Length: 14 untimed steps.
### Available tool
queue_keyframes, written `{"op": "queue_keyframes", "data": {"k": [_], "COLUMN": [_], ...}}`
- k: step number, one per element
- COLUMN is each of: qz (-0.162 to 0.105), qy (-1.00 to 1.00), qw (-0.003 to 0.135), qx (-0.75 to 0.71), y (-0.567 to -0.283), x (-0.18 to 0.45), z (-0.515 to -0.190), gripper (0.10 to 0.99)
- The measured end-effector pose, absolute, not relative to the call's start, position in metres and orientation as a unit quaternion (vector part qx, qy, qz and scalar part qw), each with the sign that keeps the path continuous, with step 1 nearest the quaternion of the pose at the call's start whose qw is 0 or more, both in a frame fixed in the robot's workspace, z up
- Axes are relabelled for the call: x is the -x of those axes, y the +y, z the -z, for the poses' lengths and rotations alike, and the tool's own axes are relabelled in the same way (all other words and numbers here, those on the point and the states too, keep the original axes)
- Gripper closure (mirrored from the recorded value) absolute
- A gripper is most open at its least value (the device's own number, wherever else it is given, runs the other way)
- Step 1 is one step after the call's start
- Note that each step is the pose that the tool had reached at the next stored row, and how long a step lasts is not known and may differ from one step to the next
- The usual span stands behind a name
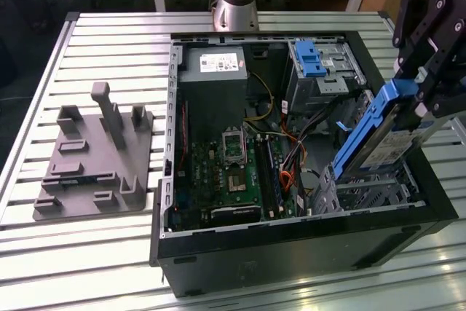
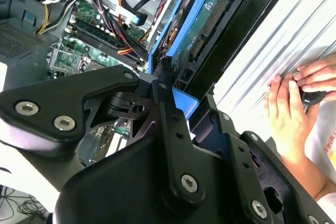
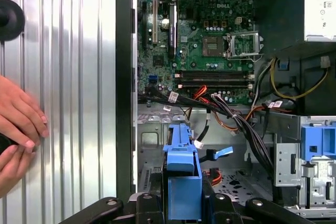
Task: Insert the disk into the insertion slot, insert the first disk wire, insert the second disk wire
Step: 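Insert the disk into the insertion slot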
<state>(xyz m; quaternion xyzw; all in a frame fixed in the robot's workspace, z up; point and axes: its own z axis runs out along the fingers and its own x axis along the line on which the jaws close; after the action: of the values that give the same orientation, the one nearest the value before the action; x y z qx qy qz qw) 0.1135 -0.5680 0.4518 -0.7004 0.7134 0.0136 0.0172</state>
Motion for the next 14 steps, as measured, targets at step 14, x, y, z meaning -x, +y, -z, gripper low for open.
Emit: {"op": "queue_keyframes", "data": {"k": [14], "qz": [-0.014], "qy": [0.713], "qw": [0.017], "qx": [0.700], "y": [-0.5680], "x": [-0.1134], "z": [-0.4419], "gripper": [0.722]}}
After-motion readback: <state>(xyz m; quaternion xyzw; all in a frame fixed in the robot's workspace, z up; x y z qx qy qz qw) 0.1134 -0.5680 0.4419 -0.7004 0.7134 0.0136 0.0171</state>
